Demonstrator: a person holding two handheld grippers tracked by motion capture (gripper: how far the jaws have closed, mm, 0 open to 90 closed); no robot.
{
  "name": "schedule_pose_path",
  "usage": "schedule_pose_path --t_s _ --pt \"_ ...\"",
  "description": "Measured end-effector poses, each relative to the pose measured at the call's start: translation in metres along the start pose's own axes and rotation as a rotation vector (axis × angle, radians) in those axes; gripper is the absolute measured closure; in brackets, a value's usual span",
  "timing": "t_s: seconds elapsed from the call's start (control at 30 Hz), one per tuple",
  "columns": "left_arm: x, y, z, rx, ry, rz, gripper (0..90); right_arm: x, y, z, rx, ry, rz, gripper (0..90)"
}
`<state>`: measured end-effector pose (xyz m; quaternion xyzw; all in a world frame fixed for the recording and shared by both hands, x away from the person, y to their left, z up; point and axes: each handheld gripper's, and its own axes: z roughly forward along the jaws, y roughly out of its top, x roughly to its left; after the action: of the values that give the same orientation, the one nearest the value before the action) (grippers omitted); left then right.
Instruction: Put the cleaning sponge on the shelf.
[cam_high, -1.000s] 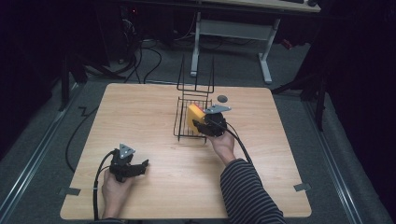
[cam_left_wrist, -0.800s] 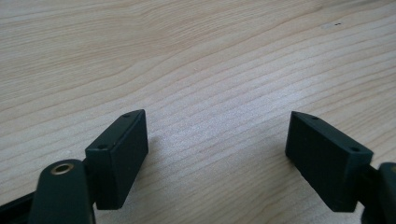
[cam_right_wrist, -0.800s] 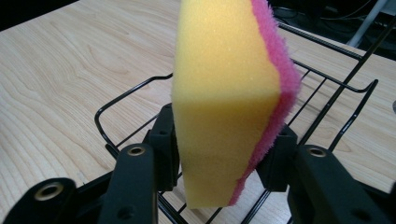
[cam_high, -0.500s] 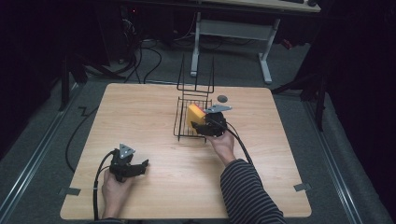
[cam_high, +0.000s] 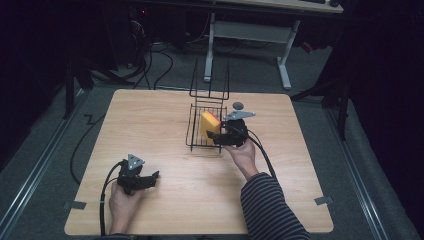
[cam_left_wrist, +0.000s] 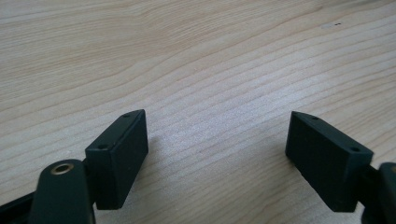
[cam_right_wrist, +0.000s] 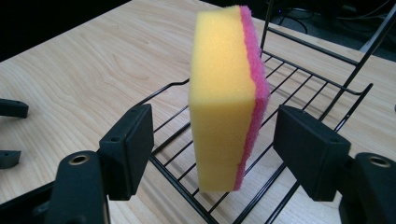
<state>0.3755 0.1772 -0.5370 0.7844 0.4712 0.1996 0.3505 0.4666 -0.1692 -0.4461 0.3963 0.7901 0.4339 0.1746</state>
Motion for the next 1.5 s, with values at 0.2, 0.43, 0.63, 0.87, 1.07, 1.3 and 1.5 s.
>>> schedule_pose_path --t_s 0.2,0.43,0.63,0.87,1.07,1.3,1.5 --pt "0.000 0.000 0.000 0.000 0.000 0.000 21.6 0.000 0.001 -0.011 -0.024 0.002 0.007 28.4" --pt "0.000 0.000 0.000 0.000 0.000 0.001 21.6 -0.003 0.001 -0.022 -0.037 -0.006 0.004 28.1" --pt "0.000 0.000 0.000 0.000 0.000 0.000 21.7 -0.006 0.000 -0.032 -0.068 0.008 0.018 29.0" --pt "0.000 0.000 0.000 0.000 0.000 0.000 21.6 -0.011 -0.006 -0.047 -0.092 0.003 0.038 31.1" --pt "0.000 0.000 0.000 0.000 0.000 0.000 21.6 -0.013 -0.006 -0.062 -0.121 0.007 0.046 31.6" --pt "0.000 0.000 0.000 0.000 0.000 0.000 21.6 -0.018 -0.011 -0.082 -0.168 -0.003 0.067 34.0" --pt "0.000 0.000 0.000 0.000 -0.001 0.000 21.6 -0.026 -0.016 -0.096 -0.170 -0.025 0.073 34.3"
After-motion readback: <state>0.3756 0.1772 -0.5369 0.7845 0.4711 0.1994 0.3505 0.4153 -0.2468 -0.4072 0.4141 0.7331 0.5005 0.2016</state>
